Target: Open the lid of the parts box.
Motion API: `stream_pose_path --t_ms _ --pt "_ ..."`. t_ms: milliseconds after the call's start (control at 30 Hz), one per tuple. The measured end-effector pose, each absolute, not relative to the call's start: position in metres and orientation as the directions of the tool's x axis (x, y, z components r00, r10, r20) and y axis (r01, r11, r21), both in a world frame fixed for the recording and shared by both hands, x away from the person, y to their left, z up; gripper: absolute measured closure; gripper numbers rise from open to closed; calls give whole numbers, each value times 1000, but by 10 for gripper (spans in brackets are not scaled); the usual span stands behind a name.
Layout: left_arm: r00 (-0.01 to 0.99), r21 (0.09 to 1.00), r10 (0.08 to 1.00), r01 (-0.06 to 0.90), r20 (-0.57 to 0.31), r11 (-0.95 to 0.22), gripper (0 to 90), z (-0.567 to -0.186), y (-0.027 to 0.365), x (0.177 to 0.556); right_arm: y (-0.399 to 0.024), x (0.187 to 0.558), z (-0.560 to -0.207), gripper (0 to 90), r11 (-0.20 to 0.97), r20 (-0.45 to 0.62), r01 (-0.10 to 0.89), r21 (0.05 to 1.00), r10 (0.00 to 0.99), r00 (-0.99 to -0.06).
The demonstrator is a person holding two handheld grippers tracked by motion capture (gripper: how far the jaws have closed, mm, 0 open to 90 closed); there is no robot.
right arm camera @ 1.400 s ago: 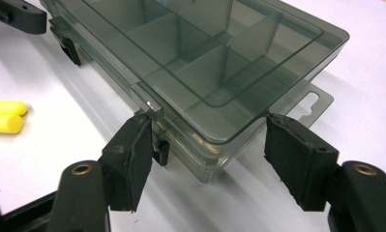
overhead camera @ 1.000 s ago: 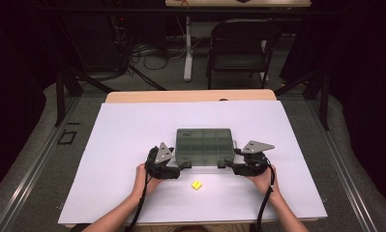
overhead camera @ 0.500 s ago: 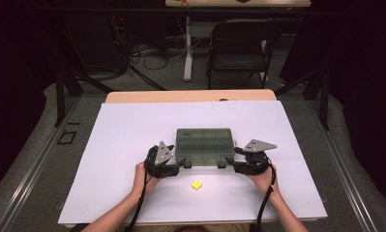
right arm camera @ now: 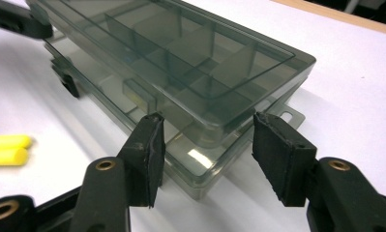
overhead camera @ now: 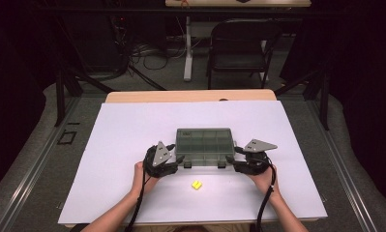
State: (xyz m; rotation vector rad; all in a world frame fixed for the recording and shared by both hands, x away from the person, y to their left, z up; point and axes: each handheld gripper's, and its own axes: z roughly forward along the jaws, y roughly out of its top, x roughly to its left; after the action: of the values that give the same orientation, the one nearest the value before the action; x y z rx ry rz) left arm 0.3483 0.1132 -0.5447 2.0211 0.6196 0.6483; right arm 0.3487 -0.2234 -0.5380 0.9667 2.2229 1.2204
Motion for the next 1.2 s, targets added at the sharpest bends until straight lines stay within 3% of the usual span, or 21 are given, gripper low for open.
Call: stream_pose_path --t_ms 267,633,1200 --pt "726 873 652 151 221 -464 504 -544 114 348 -221 347 -538 420 396 -94 329 857 749 -656" --pt "719 879 661 149 218 -452 526 -543 115 348 -215 344 -530 491 407 -169 271 872 770 -615" --pt "725 878 663 180 186 -443 553 -538 117 355 -214 348 -524 499 406 -160 288 867 775 -612"
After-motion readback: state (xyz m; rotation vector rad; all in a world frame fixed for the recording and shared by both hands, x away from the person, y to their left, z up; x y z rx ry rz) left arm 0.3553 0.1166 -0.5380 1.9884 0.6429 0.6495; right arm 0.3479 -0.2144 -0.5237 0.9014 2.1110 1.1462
